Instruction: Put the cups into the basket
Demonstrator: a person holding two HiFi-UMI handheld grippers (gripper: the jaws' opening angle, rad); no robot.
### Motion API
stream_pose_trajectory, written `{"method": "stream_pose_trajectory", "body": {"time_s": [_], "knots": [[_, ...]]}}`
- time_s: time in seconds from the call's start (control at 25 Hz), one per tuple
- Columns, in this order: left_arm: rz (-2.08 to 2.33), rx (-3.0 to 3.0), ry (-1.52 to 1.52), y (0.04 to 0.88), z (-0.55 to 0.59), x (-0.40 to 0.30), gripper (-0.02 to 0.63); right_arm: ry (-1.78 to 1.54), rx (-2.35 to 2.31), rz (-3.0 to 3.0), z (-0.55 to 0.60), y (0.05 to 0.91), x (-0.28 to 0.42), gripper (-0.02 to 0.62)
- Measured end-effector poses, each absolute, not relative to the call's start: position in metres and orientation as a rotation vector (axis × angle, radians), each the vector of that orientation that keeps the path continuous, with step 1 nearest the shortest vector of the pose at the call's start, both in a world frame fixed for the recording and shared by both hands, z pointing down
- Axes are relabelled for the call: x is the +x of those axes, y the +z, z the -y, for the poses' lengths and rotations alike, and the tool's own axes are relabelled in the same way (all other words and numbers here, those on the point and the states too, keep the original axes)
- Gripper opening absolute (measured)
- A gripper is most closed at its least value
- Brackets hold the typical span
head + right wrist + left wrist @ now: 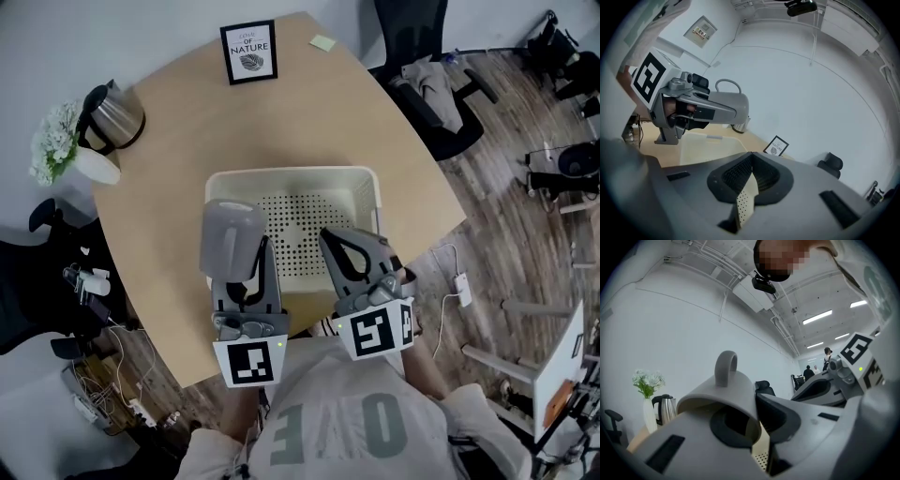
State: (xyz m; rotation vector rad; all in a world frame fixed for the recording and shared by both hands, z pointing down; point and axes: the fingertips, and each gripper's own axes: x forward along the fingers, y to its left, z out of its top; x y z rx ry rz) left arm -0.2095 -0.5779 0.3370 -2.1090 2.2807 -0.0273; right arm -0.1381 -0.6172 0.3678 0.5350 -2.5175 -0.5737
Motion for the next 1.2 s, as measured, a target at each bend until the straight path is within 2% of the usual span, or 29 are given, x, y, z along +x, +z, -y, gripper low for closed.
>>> {"method": "stream_pose_trajectory", "body": {"time_s": [0.2, 0.48, 0.68, 0.84, 1.2], "knots": [[-2.241, -2.101, -0.278, 0.349, 0.592, -0.2, 0.041, -0.57, 0.508, 2.532, 0.628, 0.37, -0.127, -0.002], [-1.95, -2.13, -0.907, 0.398, 0.618, -0.178, 0.041, -0.534, 0.513, 2.547, 0.632, 0.379, -0.109, -0.002], [-1.766, -2.236, -1.095, 0.417, 0.625, -0.158, 0.041, -0.483, 0.54, 2.535, 0.63, 0.39, -0.102, -0.002], [-1.564, -2.169, -1.386, 0.439, 0.63, -0.153, 0.041, -0.457, 0.55, 2.512, 0.634, 0.398, -0.089, -0.002], [-1.08, -2.159, -1.824, 0.504, 0.633, -0.165, 0.043, -0.406, 0.592, 2.491, 0.635, 0.408, -0.076, -0.002]]}}
